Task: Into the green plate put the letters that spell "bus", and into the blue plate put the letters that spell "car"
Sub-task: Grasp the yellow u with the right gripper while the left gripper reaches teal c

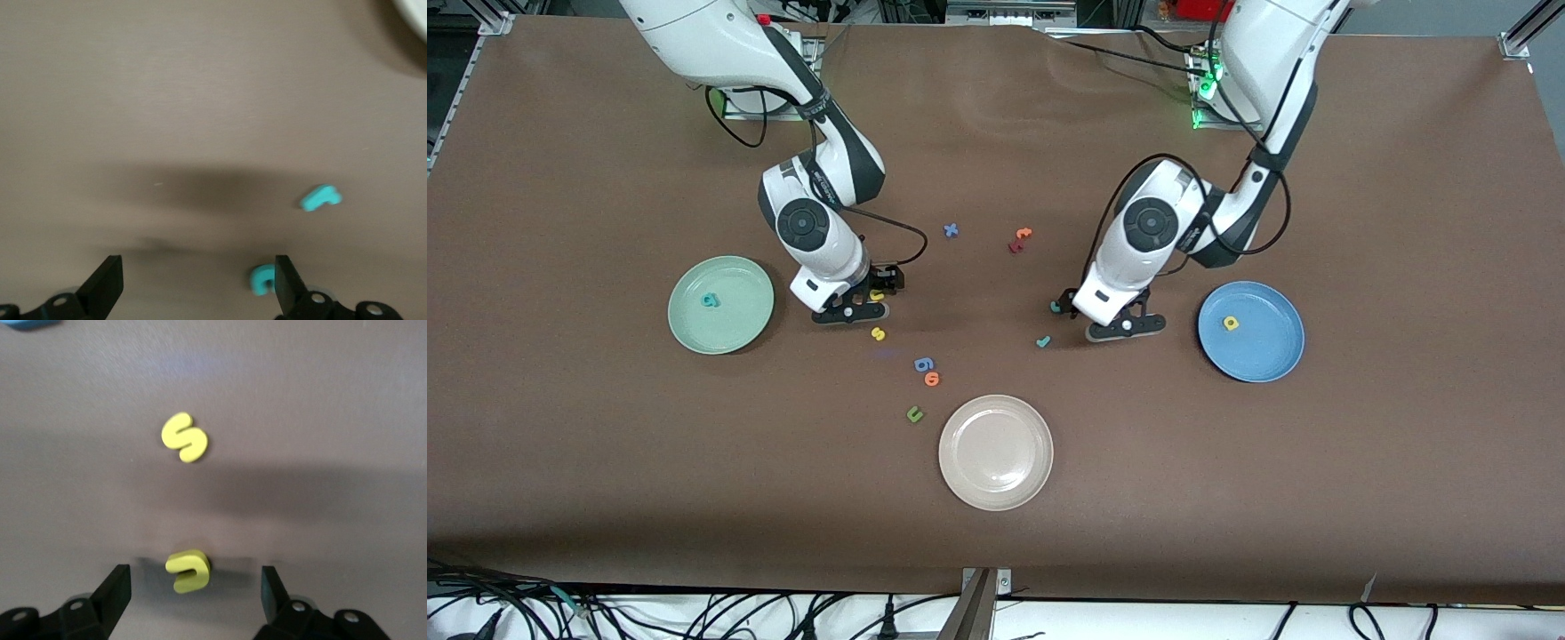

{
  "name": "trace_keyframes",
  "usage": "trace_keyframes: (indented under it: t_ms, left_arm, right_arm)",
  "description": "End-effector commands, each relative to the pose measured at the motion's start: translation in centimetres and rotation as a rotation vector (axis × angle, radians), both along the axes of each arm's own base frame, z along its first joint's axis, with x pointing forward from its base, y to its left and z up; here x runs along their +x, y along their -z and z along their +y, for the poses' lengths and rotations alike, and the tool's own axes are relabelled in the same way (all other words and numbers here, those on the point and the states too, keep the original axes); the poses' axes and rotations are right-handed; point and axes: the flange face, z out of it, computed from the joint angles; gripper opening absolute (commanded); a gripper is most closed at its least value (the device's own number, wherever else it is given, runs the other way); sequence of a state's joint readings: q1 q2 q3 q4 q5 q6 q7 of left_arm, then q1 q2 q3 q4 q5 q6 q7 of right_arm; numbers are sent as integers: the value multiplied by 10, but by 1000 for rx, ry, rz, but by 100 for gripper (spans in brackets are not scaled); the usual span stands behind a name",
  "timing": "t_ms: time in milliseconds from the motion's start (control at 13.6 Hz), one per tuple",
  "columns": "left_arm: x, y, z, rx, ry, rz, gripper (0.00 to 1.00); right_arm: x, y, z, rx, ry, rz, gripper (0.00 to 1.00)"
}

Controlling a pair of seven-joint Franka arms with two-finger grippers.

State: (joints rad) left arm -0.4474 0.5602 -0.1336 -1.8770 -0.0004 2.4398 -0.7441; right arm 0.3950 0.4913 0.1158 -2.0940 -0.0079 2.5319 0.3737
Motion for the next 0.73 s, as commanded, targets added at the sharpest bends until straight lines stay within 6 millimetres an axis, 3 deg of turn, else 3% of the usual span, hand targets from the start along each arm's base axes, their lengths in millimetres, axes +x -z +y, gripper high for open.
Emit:
trace_keyframes:
  t_ms: [0,73,147,220,293,513,660]
  left_arm:
    - [10,21,-31,9,-21,18,100]
    - [6,23,-34,12,-13,22,100]
    - [4,26,-37,14,-9,26,100]
    - [2,30,-38,14,-9,32,100]
    - [-2,35,-41,16,-4,40,100]
    - [-6,37,-43,28,1,58,86]
    - [-10,38,-42,45,6,83,71]
  right_arm:
    - [-4,1,3,-3,-43,-24,87]
    - [-7,4,1,-7,-42,-16,87]
    - [-9,5,0,-9,-41,-13,82]
    - [-9,6,0,-9,-41,-12,68]
    - [-9,7,-1,-11,-40,-11,64]
    - [-8,6,0,-8,-38,-13,64]
    - [-8,6,0,-9,-37,-13,56]
